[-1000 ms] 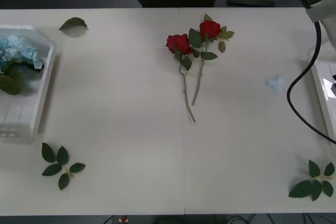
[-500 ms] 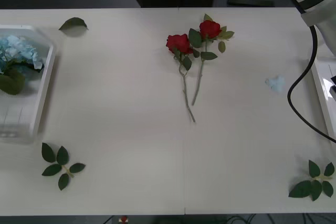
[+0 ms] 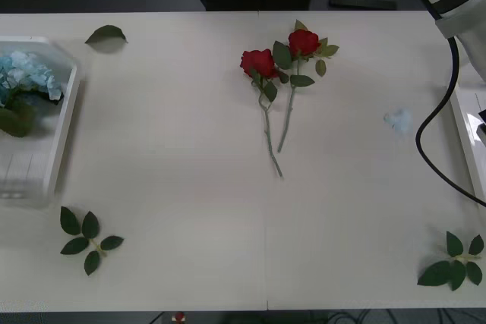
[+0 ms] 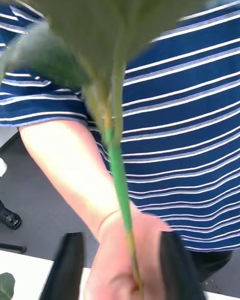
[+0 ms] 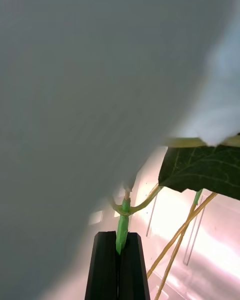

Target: Place the red flowers into the right box and the blue flowers into the left box. If a person shows an open palm, hand one flower to the person first, then continue sorting.

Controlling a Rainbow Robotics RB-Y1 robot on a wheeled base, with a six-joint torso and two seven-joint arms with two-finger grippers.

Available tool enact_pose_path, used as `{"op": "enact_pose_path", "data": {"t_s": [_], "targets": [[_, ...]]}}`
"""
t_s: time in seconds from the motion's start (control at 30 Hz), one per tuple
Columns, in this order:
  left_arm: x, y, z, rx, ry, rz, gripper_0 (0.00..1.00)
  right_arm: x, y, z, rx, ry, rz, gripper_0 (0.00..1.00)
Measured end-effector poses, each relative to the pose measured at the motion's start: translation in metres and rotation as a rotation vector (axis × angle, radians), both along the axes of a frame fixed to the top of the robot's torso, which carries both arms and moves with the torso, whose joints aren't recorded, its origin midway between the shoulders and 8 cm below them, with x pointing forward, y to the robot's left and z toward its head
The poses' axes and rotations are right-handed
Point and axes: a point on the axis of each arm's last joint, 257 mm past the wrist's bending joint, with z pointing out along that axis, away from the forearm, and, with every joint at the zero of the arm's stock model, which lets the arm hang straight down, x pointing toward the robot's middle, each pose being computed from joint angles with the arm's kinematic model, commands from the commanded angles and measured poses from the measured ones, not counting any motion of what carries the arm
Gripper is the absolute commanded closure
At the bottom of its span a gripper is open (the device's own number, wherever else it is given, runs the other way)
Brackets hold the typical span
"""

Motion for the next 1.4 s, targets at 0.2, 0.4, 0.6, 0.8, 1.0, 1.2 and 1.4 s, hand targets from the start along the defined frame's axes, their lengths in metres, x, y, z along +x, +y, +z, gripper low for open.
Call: {"op": "enact_pose_path", "data": {"t_s": [0.2,0.4,0.6,0.8,1.0,1.2,1.4], "targets": [[0.000,0.000,0.000,0.000,0.000,0.000,1.00,0.000,0.000,0.000,0.000,0.000,0.000,0.00],[0.000,0.000,0.000,0.000,0.000,0.000,1.00,0.000,0.000,0.000,0.000,0.000,0.000,0.00],[0.000,0.000,0.000,0.000,0.000,0.000,1.00,0.000,0.000,0.000,0.000,0.000,0.000,0.00],[0.000,0.001,0.001,0.007,-0.001,0.000,1.00,0.000,0.000,0.000,-0.001,0.000,0.000,0.00],[0.001,0.001,0.002,0.007,-0.003,0.000,1.00,-0.005,0.003,-0.013,0.040,0.082,0.034,0.00],[0.001,0.001,0.003,0.007,-0.004,0.000,1.00,-0.038,-0.004,-0.045,0.121,0.344,0.131,0.00],[0.008,-0.002,0.014,0.008,-0.019,0.004,1.00,-0.110,-0.041,-0.107,0.094,0.768,0.161,0.00]]}}
